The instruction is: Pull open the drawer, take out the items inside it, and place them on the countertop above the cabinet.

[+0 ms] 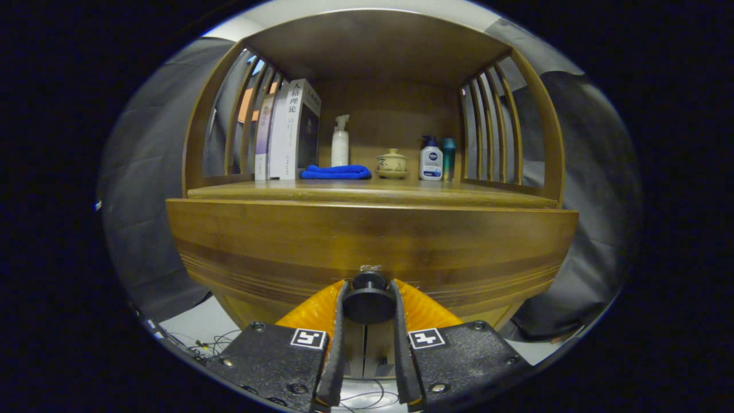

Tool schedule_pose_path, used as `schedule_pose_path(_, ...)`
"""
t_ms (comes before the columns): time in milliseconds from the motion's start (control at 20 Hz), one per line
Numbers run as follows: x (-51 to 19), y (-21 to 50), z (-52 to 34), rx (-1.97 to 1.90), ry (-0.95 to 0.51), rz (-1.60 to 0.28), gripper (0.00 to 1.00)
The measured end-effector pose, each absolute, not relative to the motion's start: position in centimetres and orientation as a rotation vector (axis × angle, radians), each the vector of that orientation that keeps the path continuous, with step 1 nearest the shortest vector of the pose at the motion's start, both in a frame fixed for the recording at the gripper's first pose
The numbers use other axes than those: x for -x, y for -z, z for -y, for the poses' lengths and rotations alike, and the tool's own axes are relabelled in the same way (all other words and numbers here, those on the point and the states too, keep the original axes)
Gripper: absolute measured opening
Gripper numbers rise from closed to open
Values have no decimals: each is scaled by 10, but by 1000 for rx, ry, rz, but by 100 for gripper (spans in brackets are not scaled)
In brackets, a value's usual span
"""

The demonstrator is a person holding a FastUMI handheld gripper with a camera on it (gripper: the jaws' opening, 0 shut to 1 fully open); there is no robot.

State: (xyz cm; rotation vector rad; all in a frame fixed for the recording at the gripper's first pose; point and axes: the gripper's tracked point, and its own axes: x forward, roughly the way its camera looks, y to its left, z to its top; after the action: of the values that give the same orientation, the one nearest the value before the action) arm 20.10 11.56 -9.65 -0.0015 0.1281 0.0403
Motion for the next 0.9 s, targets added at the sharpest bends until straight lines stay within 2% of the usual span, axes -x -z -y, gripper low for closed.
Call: schedule_pose_path(900, -106, 107, -116, -15, -70, -136, 39)
